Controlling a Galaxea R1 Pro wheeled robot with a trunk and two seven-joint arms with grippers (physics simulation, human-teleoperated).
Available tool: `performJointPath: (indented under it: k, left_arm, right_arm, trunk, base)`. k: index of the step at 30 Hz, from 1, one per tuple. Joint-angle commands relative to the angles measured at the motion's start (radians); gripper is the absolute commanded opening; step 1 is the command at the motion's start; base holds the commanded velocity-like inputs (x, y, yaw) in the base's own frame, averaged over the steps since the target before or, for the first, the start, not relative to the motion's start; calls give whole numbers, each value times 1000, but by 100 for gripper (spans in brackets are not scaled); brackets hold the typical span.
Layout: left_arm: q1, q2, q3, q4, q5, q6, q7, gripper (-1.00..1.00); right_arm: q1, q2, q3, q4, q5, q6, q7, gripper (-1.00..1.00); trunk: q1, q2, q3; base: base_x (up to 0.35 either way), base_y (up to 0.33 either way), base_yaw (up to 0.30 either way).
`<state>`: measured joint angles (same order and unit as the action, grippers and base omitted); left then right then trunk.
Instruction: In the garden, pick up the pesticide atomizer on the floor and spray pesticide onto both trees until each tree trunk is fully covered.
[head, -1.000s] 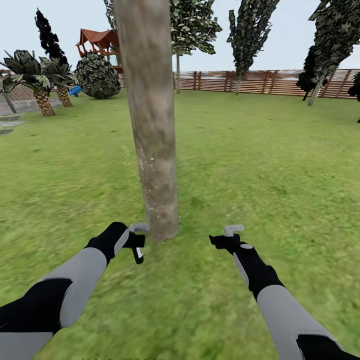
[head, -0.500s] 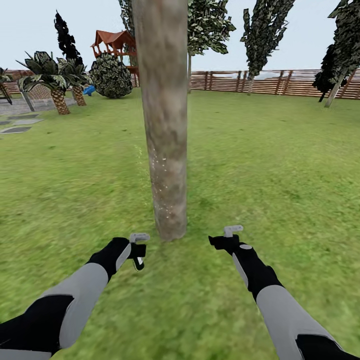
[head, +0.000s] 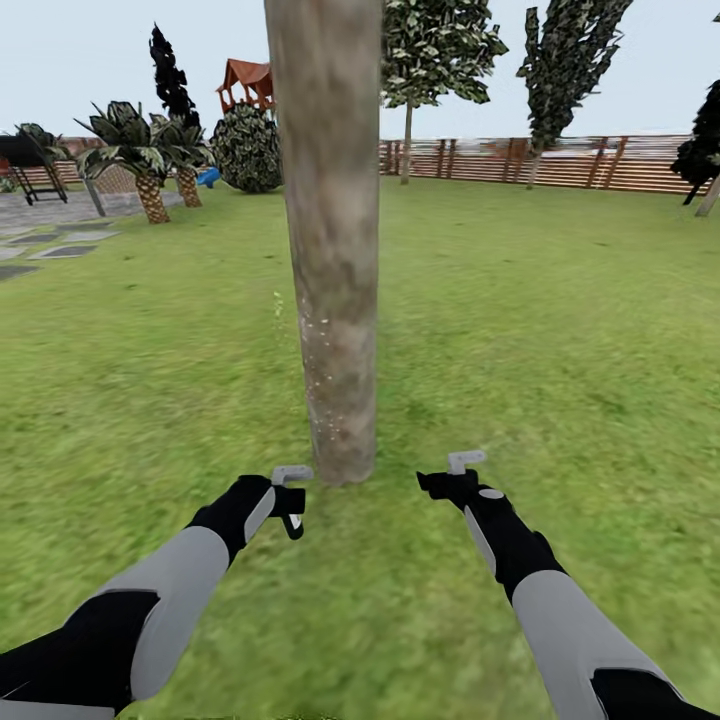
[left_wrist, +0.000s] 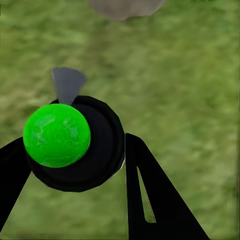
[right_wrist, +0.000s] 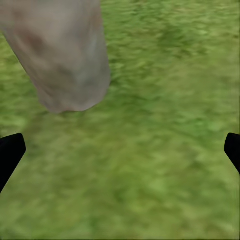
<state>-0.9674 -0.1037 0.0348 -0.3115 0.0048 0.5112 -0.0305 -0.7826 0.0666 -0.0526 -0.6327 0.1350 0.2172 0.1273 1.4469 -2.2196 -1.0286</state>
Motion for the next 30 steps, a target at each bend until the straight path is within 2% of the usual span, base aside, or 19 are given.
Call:
performJointPath:
  k: [1, 16, 30]
  left_arm:
    - [0, -1, 4, -1, 0, 6, -2, -100]
    - [0, -10, 4, -1, 0, 6, -2, -100]
    - [0, -11, 4, -1, 0, 6, -2, -100]
  right_arm:
    - [0, 1, -6, -2, 10, 5, 8, 100]
    - [0, 1, -6, -2, 9, 5, 8, 100]
    - [0, 1, -6, -2, 10, 5, 8, 100]
  trunk:
    - [0, 0, -2]
    - [0, 0, -12]
    - [0, 0, -13]
  base:
    - [0, -286, 241]
    - [0, -291, 234]
    - [42, -322, 9]
